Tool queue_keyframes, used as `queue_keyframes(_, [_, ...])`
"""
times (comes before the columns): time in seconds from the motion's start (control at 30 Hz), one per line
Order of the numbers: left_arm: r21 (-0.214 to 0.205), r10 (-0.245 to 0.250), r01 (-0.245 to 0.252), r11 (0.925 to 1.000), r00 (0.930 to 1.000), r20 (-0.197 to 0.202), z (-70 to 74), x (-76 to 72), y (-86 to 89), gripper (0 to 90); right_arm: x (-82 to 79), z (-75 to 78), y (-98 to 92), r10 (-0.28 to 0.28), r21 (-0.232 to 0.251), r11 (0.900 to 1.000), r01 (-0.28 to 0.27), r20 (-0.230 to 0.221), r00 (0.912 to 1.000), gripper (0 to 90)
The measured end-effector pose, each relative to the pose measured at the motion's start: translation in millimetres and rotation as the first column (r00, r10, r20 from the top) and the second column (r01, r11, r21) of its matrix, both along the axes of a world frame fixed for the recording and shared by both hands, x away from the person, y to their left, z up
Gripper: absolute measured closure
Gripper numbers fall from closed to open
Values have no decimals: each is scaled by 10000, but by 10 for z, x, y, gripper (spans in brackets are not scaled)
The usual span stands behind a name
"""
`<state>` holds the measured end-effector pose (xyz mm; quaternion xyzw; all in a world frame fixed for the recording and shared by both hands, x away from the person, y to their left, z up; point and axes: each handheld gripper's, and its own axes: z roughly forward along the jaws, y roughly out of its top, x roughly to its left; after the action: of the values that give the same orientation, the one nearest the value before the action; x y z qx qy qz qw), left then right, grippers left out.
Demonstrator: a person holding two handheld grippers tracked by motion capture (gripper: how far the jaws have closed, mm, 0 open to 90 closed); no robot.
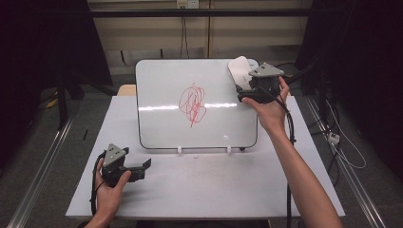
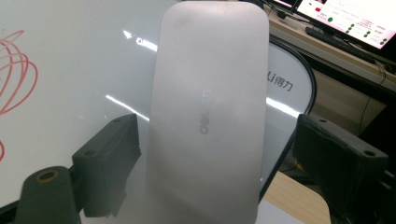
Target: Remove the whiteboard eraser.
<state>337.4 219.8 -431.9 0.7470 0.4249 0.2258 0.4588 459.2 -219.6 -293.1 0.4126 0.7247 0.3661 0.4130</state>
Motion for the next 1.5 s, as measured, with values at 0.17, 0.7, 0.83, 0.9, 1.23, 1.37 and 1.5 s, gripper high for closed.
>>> queue_keyframes(0.17, [-2,13,-13,10000,10000,-55,3,-9,21,53,95,18,69,-132,-194,9997,132,9,9999,187])
queue_keyframes(0.7, [1,-5,5,10000,10000,-76,-6,19,24,48,269,-47,213,-521,-896,9947,497,-243,9983,282])
queue_keyframes(0.83, [-28,37,-37,10000,10000,-88,-15,14,37,48,276,-57,218,-604,-813,9950,582,-258,9978,290])
queue_keyframes(0.9, [14,-5,5,10000,9999,-126,-11,17,55,49,273,-52,223,-654,-857,9943,628,-270,9975,292])
queue_keyframes(1.23, [-194,136,-139,9997,9998,-141,-6,-2,66,49,274,-31,222,-782,-612,9953,754,-454,9959,304])
queue_keyframes(1.37, [-237,196,-201,9995,9996,-208,3,11,70,49,267,-18,213,-771,-469,9961,746,-544,9955,307])
queue_keyframes(1.5, [-163,196,-198,9997,9997,-148,2,32,52,49,264,-11,187,-611,-374,9976,590,-567,9965,310])
